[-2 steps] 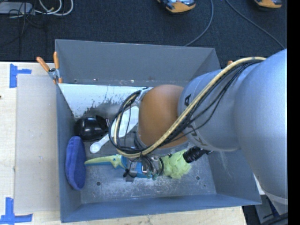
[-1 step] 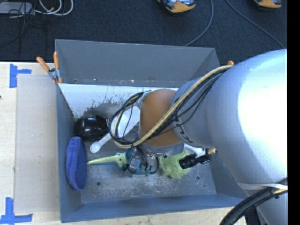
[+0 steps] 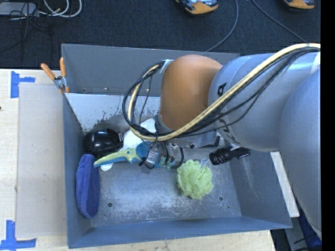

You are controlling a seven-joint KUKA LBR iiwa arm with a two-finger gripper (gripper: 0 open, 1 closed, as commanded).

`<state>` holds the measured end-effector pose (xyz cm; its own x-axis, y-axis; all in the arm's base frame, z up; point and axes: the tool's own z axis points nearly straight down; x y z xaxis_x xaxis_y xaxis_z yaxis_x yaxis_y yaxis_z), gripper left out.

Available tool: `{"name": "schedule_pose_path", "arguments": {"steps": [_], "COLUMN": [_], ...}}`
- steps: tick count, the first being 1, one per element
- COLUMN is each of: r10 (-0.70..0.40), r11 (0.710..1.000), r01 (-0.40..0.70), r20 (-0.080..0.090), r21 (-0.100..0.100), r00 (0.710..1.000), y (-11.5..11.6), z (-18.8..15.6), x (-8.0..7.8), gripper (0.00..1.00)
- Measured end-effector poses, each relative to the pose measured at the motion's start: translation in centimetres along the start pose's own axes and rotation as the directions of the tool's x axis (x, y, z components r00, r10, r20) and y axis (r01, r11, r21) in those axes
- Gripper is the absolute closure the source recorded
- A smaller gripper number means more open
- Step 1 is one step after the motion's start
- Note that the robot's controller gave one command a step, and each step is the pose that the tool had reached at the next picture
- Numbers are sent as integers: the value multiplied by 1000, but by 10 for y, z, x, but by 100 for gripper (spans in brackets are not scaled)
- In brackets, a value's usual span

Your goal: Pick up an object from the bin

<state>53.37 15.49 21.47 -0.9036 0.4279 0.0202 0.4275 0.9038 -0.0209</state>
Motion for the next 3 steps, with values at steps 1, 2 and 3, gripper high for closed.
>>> {"name": "schedule_pose_path", "arguments": {"steps": [1,2,3], "r10": [-79,-82,-38], "r11": [997,997,999], "r01": [79,82,38], "r20": [-7,-3,-5], "r21": [7,3,4], "r00": [997,997,999], "y": [0,2,-7], "z": [102,97,53], "x": [-34,-34,11], "gripper": [100,100,100]}}
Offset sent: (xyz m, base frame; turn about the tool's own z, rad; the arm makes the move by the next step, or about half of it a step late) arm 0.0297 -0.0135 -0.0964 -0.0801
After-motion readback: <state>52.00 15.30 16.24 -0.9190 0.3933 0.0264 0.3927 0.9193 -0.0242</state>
